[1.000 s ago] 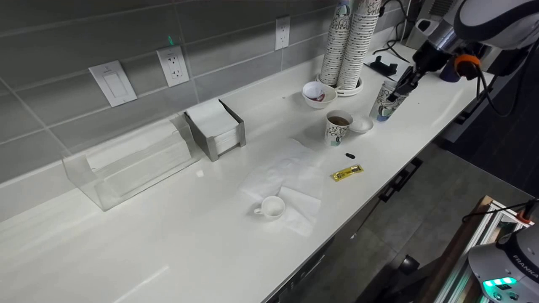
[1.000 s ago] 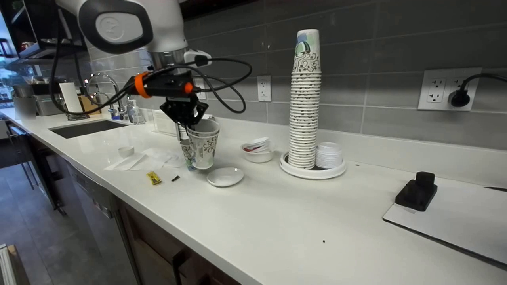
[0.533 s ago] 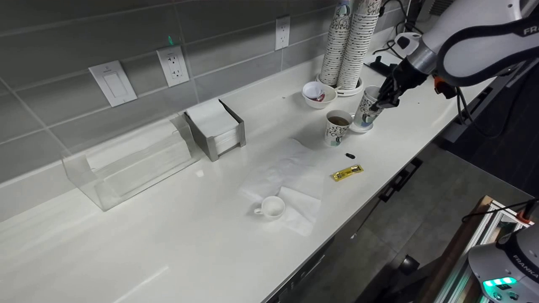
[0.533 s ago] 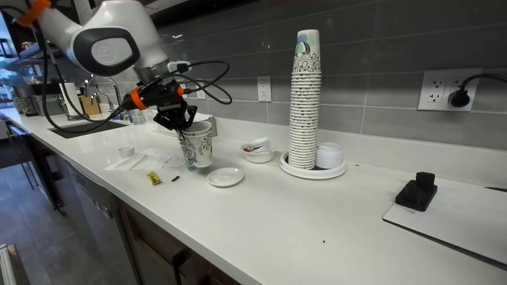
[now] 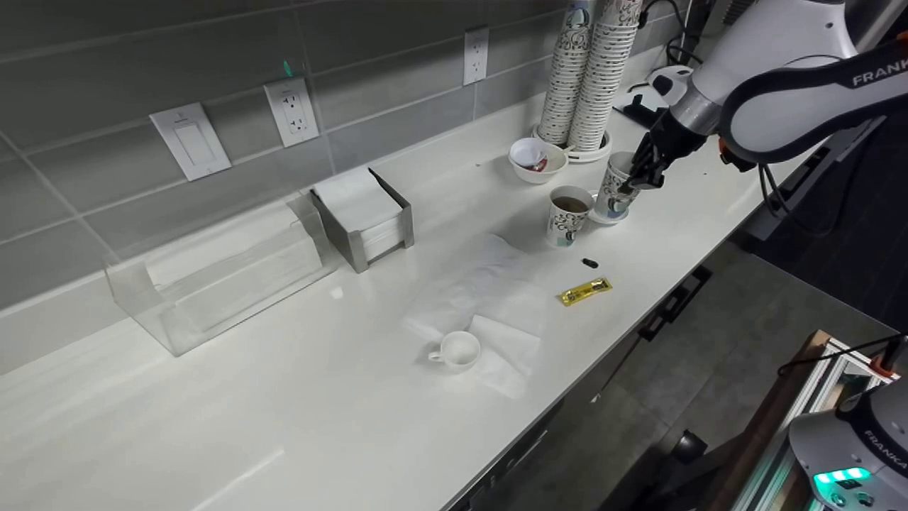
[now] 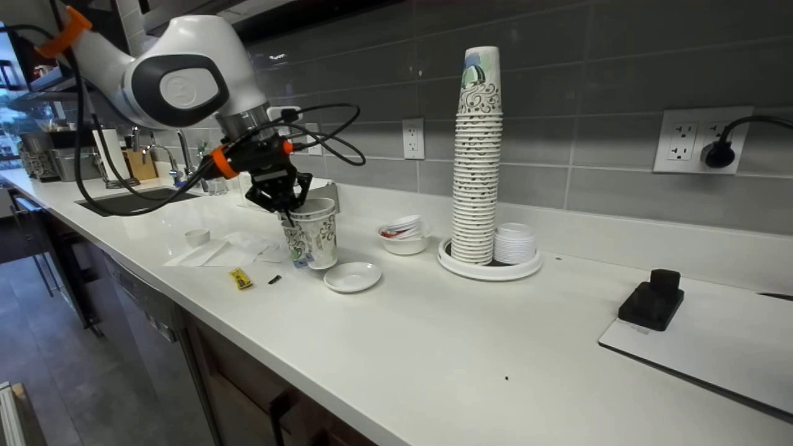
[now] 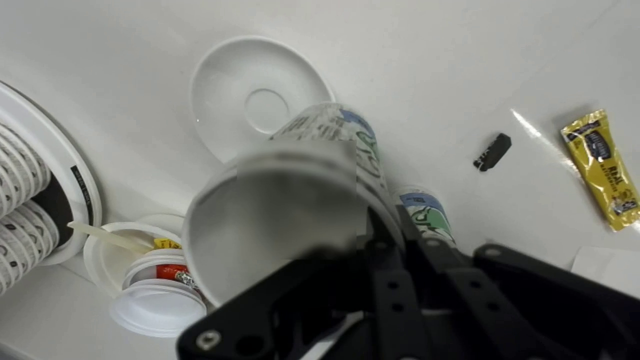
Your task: Put the cup on the cup lid
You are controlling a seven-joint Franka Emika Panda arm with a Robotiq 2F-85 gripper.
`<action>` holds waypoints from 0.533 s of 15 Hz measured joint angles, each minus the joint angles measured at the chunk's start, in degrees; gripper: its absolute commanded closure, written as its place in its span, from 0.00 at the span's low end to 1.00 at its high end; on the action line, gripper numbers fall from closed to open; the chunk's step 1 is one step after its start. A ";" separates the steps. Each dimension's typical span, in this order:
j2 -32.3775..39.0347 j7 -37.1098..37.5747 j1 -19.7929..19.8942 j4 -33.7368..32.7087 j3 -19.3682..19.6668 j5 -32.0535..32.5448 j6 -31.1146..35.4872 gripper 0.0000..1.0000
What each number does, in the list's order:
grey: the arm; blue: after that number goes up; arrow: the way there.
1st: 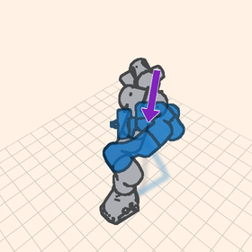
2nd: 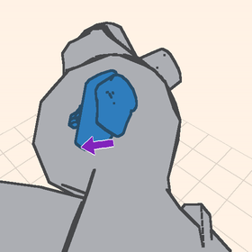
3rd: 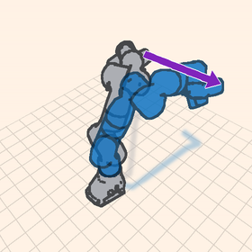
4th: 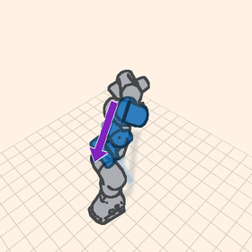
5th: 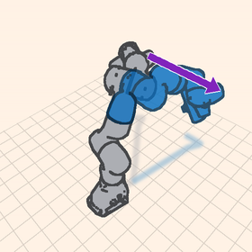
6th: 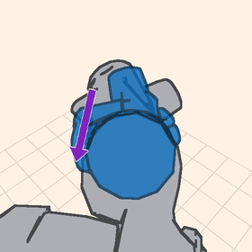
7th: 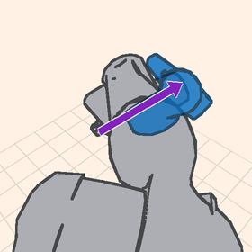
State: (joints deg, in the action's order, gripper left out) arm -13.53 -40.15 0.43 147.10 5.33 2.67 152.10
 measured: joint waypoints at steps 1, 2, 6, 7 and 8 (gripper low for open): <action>0.67 0.23 0.00 -0.46 0.00 0.01 -0.16 0.99; 1.54 0.58 0.05 -1.13 -0.02 0.28 -0.28 0.99; 5.52 2.89 0.24 -5.19 -0.05 2.58 -1.17 0.99; 6.46 3.26 0.30 -6.44 -0.05 3.11 -2.13 0.99; 7.26 3.52 0.40 -7.62 -0.05 3.68 -3.17 0.99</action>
State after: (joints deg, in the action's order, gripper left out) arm -6.27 -36.64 0.84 139.48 5.28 6.35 148.93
